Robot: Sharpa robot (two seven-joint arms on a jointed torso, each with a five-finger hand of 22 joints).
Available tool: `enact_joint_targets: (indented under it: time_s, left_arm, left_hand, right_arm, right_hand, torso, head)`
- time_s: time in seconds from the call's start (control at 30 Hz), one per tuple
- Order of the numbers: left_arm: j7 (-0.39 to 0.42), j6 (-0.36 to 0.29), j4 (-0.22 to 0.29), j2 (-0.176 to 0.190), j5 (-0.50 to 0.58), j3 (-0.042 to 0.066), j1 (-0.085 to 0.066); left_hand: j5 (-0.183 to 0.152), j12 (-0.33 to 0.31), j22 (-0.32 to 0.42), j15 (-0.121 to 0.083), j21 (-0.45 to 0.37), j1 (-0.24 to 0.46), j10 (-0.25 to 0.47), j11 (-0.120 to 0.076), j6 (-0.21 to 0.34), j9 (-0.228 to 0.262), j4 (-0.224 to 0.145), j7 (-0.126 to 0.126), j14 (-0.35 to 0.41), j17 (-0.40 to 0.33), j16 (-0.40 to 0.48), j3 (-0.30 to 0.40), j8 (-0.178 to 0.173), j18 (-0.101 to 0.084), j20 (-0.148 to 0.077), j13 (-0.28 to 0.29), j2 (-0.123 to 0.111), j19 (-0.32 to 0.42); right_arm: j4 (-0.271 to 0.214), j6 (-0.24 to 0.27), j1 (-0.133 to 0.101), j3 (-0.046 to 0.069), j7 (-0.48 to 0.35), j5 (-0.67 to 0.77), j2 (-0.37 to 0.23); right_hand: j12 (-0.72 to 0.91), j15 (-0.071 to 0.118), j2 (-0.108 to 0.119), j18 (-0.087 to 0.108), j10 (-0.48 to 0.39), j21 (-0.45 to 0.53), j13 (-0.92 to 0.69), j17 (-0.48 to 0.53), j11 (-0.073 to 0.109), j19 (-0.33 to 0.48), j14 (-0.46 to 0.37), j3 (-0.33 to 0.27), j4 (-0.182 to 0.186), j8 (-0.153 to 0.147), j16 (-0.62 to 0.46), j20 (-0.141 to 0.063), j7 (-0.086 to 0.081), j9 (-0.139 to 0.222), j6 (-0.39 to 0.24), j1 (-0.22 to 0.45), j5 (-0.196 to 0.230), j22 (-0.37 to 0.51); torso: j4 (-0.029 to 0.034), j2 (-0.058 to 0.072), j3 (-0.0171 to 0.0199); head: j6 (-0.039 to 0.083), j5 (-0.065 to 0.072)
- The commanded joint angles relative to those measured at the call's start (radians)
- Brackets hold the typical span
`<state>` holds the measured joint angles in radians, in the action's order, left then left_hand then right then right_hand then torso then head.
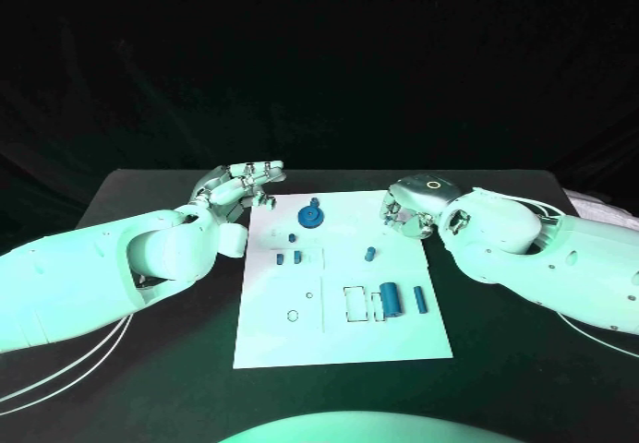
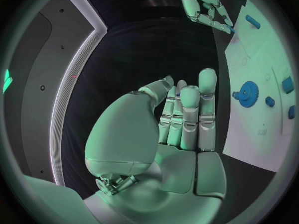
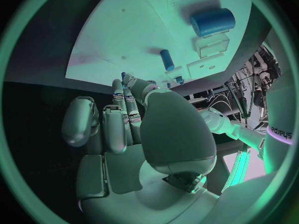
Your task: Assemble the parts on the task board
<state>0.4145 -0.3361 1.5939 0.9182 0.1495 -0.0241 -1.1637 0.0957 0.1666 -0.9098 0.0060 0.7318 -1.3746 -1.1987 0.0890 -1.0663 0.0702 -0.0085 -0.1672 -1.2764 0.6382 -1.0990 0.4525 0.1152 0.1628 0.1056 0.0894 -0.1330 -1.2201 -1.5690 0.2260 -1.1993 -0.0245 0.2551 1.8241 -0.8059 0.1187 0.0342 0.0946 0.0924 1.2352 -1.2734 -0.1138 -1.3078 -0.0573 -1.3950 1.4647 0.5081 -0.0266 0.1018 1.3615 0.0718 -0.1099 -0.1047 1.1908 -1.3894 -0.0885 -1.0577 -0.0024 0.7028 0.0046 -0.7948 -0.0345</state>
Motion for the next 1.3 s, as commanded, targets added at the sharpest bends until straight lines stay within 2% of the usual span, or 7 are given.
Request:
enact_joint_targets:
  time_s: [0.03,0.27,0.43,0.63,0.83,1.0,1.3]
  left_arm:
    - [0.004,0.019,-0.001,-0.002,0.004,0.001,0.000]
    - [0.003,0.021,-0.001,-0.004,0.004,0.001,0.000]
    - [0.002,0.025,-0.001,-0.007,0.004,0.001,0.000]
    - [0.002,0.030,0.001,-0.009,0.004,0.001,0.000]
    - [0.001,0.034,0.005,-0.013,0.004,0.001,0.000]
    - [0.001,0.036,0.009,-0.017,0.004,0.001,0.000]
    - [-0.001,0.039,0.008,-0.026,0.004,0.001,0.000]
  left_hand:
    - [0.000,0.004,0.001,0.000,-0.006,0.002,0.008,0.000,0.004,-0.001,-0.001,0.001,0.010,-0.001,0.006,-0.006,0.003,0.010,0.003,0.002,0.007,0.007]
    - [0.000,0.005,0.002,0.001,-0.008,0.002,0.010,0.001,0.006,-0.001,-0.002,0.000,0.011,-0.003,0.006,-0.008,0.003,0.010,0.003,0.002,0.007,0.007]
    - [0.000,0.005,0.002,0.001,-0.008,0.002,0.010,0.001,0.006,-0.001,-0.002,0.000,0.011,-0.003,0.006,-0.008,0.003,0.010,0.003,0.002,0.007,0.007]
    - [0.000,0.006,0.004,0.001,-0.010,0.001,0.011,0.001,0.007,-0.001,-0.002,0.000,0.012,-0.005,0.007,-0.009,0.003,0.010,0.003,0.002,0.008,0.008]
    - [-0.001,0.007,0.005,0.001,-0.011,0.002,0.012,0.001,0.008,-0.001,-0.002,-0.001,0.012,-0.006,0.007,-0.011,0.003,0.010,0.003,0.002,0.008,0.008]
    - [-0.001,0.007,0.005,0.001,-0.011,0.002,0.012,0.001,0.008,-0.001,-0.002,-0.001,0.012,-0.006,0.007,-0.011,0.003,0.010,0.003,0.002,0.008,0.008]
    - [-0.001,0.008,0.006,0.002,-0.014,0.002,0.013,0.002,0.008,-0.001,-0.002,-0.001,0.013,-0.008,0.008,-0.013,0.003,0.011,0.003,0.002,0.008,0.008]
  right_arm:
    - [-0.027,0.042,-0.002,0.002,0.009,-0.016,-0.010]
    - [-0.084,0.042,-0.003,0.004,0.000,-0.045,-0.017]
    - [-0.138,0.027,0.006,0.001,-0.015,-0.064,0.003]
    - [-0.170,-0.008,0.035,-0.008,-0.040,-0.073,0.050]
    - [-0.163,-0.042,0.076,-0.015,-0.082,-0.094,0.096]
    - [-0.145,-0.070,0.101,-0.018,-0.096,-0.095,0.126]
    - [-0.093,-0.092,0.123,-0.022,-0.099,-0.082,0.172]
  right_hand:
    - [0.000,0.001,-0.005,0.004,0.018,-0.007,0.000,-0.002,0.011,-0.008,0.060,0.005,-0.005,0.002,0.002,-0.002,-0.002,-0.002,0.005,0.001,-0.006,-0.002]
    - [-0.001,0.000,-0.005,0.004,0.018,-0.007,0.001,-0.003,0.011,-0.008,0.060,0.006,-0.006,0.001,0.003,-0.002,-0.003,-0.002,0.005,0.001,-0.006,-0.003]
    - [-0.002,0.000,-0.005,0.004,0.019,-0.007,0.001,-0.003,0.011,-0.008,0.060,0.007,-0.006,0.001,0.003,-0.002,-0.003,-0.002,0.006,0.001,-0.006,-0.003]
    - [-0.003,0.000,-0.005,0.004,0.020,-0.007,0.002,-0.003,0.010,-0.008,0.060,0.008,-0.007,0.001,0.003,-0.002,-0.004,-0.002,0.006,0.001,-0.008,-0.002]
    - [-0.007,-0.001,-0.002,0.005,0.019,-0.005,0.004,-0.001,0.008,-0.006,0.059,0.010,-0.011,-0.001,0.001,-0.001,-0.006,-0.003,0.004,0.003,-0.011,0.002]
    - [-0.011,-0.002,-0.003,0.005,0.019,-0.005,0.006,-0.001,0.007,-0.007,0.059,0.013,-0.014,-0.003,0.002,-0.001,-0.008,-0.003,0.002,0.003,-0.015,0.001]
    - [-0.012,-0.003,-0.003,0.005,0.019,-0.006,0.007,-0.001,0.006,-0.007,0.059,0.014,-0.015,-0.004,0.002,0.000,-0.009,-0.003,0.001,0.005,-0.017,0.000]
  torso:
    - [0.0002,0.001,0.0011]
    - [0.0026,0.001,0.0003]
    - [0.0022,0.001,-0.0014]
    - [0.0026,0.001,-0.0010]
    - [0.0051,0.002,-0.0020]
    - [0.0071,0.002,-0.0026]
    - [0.0031,0.002,-0.0024]
  head:
    - [0.001,0.000]
    - [0.002,-0.003]
    - [-0.003,-0.017]
    - [-0.018,-0.040]
    - [-0.028,-0.062]
    - [-0.036,-0.066]
    - [-0.041,-0.076]
